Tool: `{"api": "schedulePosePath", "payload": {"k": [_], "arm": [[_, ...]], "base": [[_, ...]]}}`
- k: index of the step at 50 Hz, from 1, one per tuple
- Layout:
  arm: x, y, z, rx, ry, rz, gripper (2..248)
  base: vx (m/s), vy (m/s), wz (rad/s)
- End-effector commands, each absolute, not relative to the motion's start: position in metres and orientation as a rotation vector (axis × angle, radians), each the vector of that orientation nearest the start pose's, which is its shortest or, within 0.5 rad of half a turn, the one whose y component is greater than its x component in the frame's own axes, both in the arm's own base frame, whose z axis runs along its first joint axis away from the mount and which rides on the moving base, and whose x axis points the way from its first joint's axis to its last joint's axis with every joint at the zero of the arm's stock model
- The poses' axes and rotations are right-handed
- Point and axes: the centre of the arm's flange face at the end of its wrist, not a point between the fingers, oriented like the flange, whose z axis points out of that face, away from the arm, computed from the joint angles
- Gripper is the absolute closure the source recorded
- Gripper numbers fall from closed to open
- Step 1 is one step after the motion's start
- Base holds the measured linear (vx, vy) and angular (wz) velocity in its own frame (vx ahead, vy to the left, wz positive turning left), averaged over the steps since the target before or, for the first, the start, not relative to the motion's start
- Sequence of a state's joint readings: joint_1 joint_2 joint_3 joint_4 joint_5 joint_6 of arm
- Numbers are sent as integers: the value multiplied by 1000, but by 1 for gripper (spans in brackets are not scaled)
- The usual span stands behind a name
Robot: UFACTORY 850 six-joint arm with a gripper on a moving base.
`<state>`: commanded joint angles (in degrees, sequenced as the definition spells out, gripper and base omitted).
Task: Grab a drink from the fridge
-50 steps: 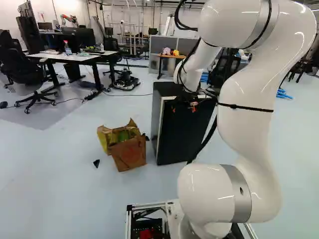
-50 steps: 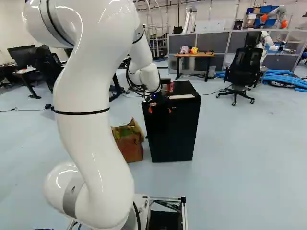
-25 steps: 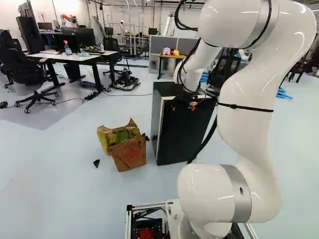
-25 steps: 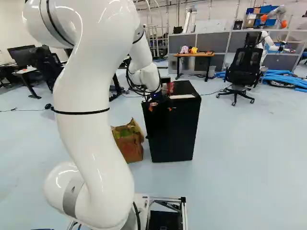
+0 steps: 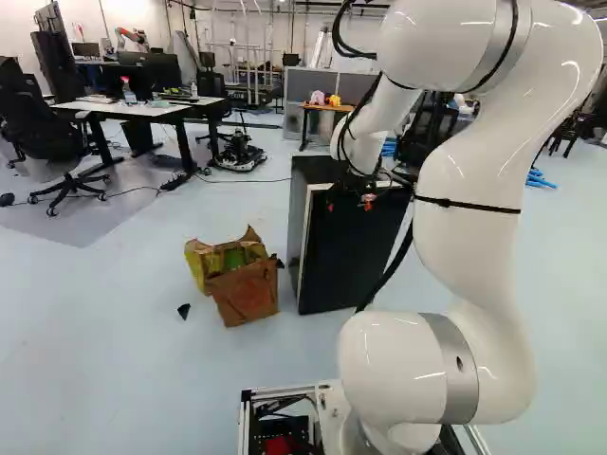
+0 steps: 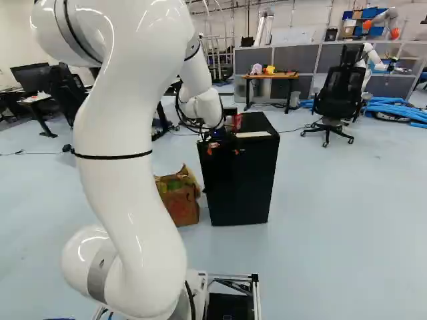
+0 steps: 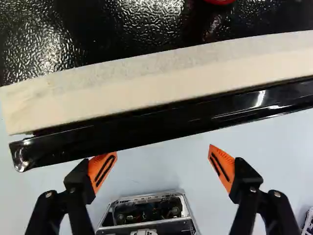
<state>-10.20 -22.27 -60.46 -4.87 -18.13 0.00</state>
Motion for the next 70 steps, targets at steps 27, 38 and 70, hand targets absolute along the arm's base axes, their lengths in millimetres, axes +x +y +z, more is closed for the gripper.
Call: {"api": "schedulePosePath", "payload": {"k": [27,38,70], "arm": [[529,-98,399,-3162,162,-531,3],[533,-98,400,-3154,160,-591,3],[542,-99,404,-3121,153,-770,3]], "base": [[0,0,0],[0,0,0],[0,0,0]]}}
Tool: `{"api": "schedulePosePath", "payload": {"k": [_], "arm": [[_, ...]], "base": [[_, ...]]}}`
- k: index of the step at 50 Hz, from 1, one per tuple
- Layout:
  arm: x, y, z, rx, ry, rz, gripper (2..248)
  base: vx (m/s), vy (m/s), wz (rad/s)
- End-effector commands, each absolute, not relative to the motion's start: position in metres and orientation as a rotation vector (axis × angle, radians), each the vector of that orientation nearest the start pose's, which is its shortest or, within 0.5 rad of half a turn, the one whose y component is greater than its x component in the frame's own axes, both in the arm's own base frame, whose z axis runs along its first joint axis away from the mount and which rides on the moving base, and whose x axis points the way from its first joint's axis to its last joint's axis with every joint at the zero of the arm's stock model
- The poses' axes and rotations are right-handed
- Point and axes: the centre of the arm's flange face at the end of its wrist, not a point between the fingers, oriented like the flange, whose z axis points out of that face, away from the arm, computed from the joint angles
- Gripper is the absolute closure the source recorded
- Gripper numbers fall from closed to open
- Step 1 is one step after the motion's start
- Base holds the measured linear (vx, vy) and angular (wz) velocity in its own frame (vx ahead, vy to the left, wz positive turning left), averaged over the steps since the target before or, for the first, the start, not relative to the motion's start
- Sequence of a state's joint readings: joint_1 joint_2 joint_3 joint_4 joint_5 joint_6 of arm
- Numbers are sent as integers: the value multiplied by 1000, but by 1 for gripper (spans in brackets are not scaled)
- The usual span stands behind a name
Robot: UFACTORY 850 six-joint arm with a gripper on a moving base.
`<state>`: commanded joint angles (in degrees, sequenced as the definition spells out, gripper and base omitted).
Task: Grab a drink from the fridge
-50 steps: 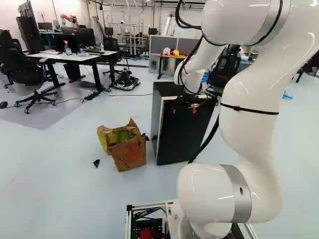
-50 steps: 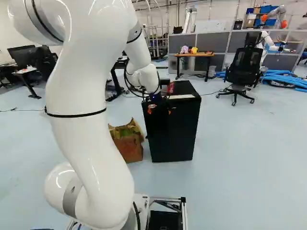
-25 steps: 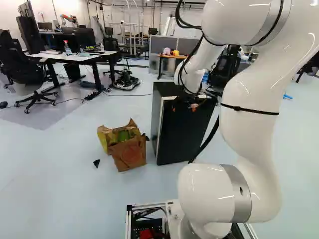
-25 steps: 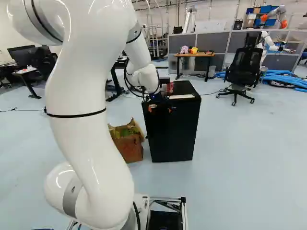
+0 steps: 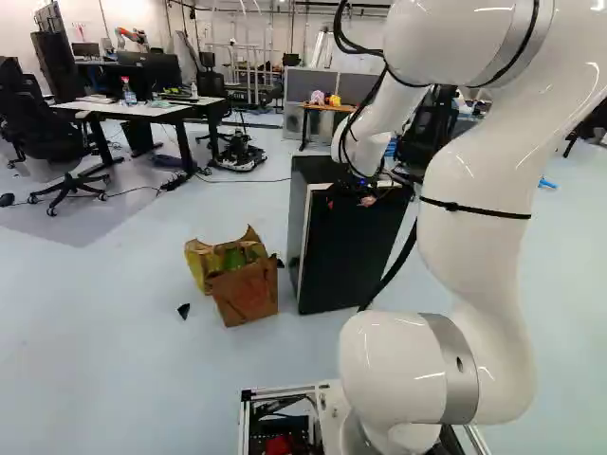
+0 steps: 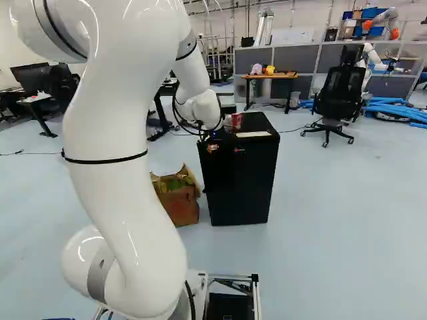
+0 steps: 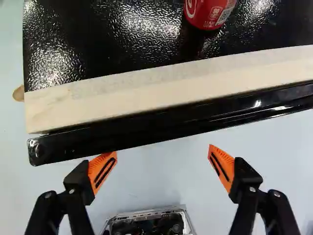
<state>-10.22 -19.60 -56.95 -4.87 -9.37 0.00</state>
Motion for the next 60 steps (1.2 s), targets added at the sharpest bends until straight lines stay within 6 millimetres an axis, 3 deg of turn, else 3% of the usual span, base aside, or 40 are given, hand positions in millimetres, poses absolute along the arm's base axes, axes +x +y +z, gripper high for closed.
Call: {"api": "schedulePosePath", "payload": {"k": [11,34,44,60], "arm": [[535,-99,405,-3122,156,-764,3],[495,-99,406,-3125,178,-752,3],[487,-99,409,-3103,181,-856,3],[495,-100,418,-3033,172,-1105,3]], "base": [[0,0,0],[0,0,0],[0,0,0],[0,0,0]]}}
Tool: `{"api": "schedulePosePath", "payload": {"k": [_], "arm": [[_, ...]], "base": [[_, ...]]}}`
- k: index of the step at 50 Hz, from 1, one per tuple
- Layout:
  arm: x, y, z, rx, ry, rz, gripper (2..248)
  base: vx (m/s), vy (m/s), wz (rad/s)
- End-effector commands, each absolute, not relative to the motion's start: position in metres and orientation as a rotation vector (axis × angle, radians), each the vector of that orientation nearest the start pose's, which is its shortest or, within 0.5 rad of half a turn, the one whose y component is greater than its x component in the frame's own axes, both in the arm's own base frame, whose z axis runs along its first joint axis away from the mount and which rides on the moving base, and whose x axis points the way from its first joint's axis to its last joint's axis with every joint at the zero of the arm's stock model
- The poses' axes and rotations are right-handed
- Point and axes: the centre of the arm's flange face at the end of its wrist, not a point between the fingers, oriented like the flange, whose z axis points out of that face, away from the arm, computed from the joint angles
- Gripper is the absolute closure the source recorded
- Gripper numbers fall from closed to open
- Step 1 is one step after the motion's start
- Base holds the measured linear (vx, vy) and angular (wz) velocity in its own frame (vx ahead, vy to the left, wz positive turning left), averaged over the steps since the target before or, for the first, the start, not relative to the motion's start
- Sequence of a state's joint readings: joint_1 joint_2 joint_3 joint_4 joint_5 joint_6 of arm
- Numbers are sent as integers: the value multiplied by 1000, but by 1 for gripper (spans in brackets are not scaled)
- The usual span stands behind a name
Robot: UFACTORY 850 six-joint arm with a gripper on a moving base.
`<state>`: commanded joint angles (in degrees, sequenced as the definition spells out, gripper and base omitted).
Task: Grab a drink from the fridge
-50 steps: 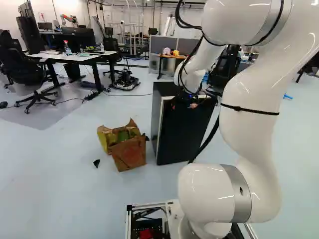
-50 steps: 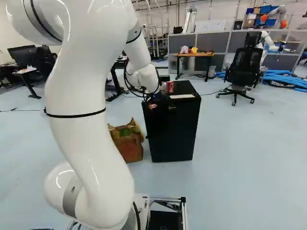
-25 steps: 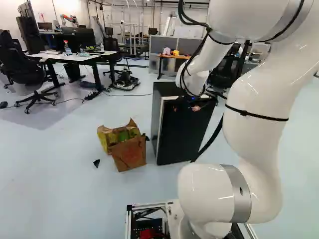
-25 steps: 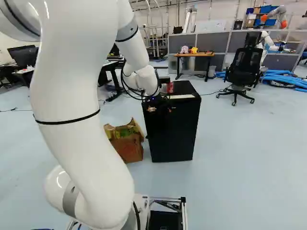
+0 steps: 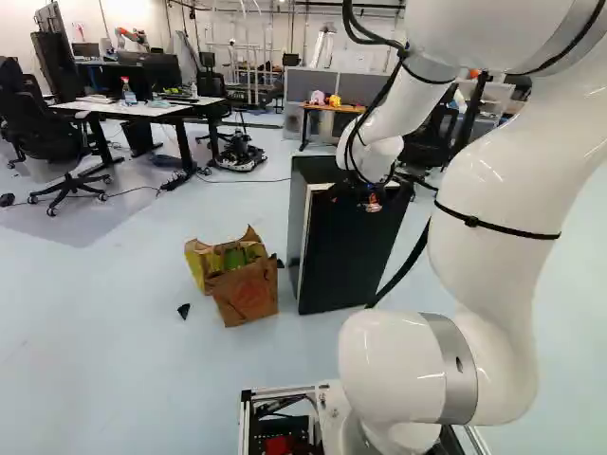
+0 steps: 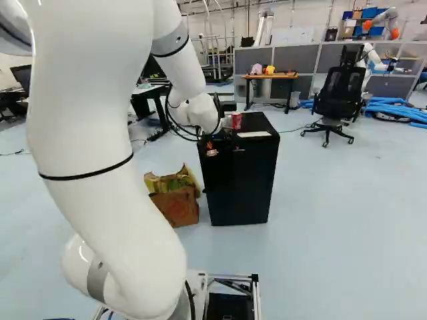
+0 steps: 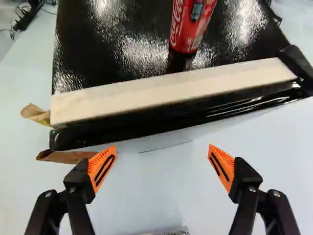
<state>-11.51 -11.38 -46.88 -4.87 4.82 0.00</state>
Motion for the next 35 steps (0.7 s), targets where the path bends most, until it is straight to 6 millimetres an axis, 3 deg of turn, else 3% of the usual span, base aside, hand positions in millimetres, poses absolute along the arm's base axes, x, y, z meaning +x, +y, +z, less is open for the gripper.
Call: {"api": "schedulePosePath", "payload": {"k": [35], "arm": [[516,-102,442,-2800,144,-1645,3]], "base": [[0,0,0]]}}
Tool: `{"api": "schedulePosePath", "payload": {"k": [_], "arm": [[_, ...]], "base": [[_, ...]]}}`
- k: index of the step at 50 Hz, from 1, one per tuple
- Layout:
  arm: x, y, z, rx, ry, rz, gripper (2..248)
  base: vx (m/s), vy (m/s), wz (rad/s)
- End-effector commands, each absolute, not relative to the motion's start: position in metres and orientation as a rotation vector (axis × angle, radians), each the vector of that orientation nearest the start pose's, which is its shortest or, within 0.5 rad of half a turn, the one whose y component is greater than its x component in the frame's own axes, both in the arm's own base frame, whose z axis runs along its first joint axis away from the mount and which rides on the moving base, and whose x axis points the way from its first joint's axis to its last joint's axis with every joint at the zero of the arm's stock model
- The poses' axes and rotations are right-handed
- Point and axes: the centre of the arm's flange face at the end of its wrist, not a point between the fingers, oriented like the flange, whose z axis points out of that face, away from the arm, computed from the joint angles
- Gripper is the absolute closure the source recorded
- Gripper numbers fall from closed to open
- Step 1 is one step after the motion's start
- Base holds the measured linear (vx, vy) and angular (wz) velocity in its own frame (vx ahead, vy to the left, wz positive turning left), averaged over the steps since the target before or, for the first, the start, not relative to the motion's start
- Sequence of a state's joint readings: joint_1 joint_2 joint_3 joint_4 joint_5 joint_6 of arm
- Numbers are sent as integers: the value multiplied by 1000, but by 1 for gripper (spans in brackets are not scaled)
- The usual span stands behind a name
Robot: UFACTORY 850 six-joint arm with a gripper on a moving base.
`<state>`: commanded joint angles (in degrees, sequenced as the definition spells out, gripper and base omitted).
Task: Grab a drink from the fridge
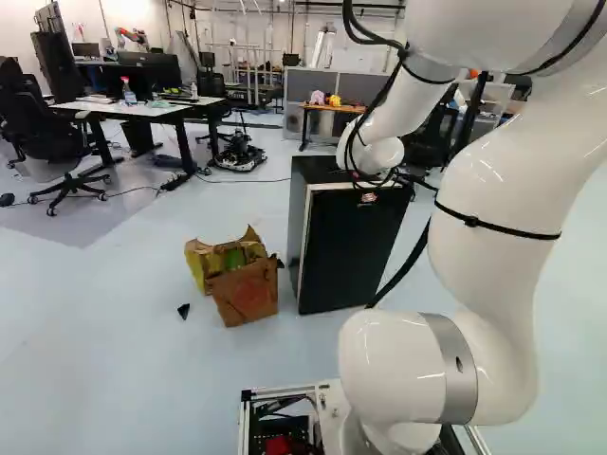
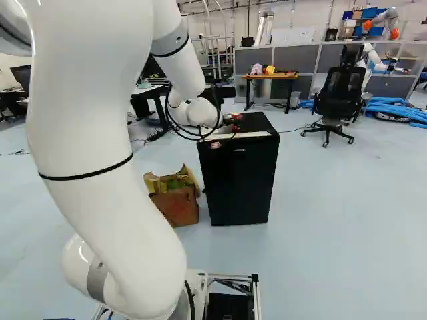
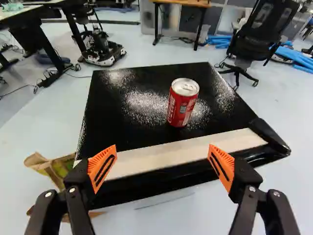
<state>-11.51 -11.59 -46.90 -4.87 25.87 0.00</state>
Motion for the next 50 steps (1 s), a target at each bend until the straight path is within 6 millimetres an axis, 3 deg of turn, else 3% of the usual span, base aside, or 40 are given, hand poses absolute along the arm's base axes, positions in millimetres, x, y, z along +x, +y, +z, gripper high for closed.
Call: {"api": "schedulePosePath", "payload": {"k": [50], "arm": [[540,-119,415,-2594,194,-1982,3]], "base": [[0,0,0]]}}
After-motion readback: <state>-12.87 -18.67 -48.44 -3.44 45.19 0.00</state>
